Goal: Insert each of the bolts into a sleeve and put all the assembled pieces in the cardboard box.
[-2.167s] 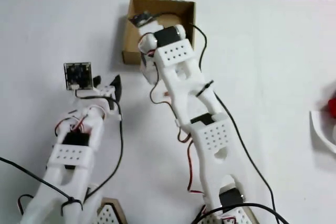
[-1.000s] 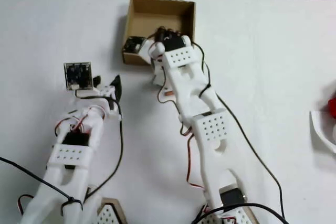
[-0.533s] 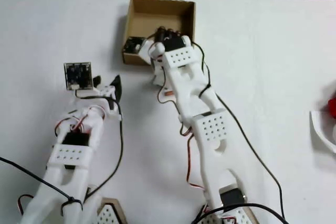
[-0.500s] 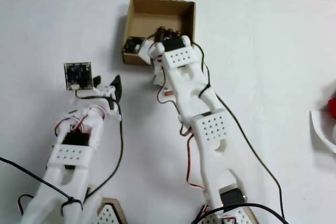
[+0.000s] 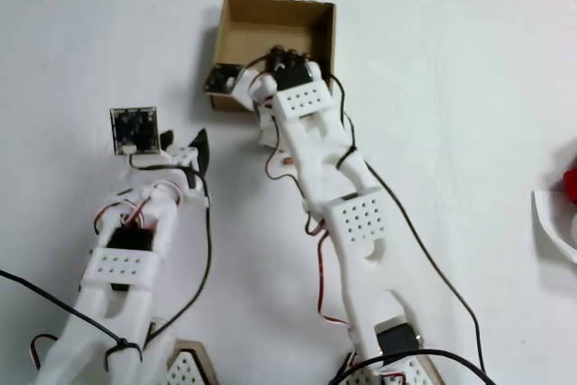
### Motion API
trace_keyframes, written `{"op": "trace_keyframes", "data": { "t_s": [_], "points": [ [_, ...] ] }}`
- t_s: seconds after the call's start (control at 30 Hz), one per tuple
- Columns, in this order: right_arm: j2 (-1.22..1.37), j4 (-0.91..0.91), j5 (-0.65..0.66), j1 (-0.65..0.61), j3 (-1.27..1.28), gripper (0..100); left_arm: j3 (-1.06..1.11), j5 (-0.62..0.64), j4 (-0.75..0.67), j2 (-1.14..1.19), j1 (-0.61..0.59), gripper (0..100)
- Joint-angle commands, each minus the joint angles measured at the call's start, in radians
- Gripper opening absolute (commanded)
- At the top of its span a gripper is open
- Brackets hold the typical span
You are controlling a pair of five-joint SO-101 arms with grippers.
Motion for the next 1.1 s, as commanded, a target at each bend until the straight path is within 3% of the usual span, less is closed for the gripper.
{"op": "trace_keyframes", "data": {
  "t_s": [0.0, 0.2, 0.33, 0.4, 0.93, 1.07],
  "points": [
    [-0.004, 0.001, 0.003, -0.041, -0.034, 17.6, -0.008, -0.002, -0.015, -0.031, -0.009, 20],
    [-0.004, 0.007, 0.003, -0.019, -0.028, 16.8, -0.008, -0.002, -0.015, -0.031, -0.009, 20],
    [-0.002, 0.016, 0.003, -0.007, -0.028, 0.3, -0.008, -0.002, -0.015, -0.031, -0.009, 20],
    [-0.002, 0.03, 0.003, -0.005, -0.028, 3.6, -0.008, -0.002, -0.015, -0.031, -0.009, 20],
    [0.008, 0.177, -0.003, -0.01, -0.029, 2.1, -0.008, -0.002, -0.015, -0.031, -0.009, 20],
    [0.036, 0.11, -0.215, -0.004, -0.04, 2.1, -0.008, -0.002, -0.015, -0.029, -0.009, 20]
  ]
}}
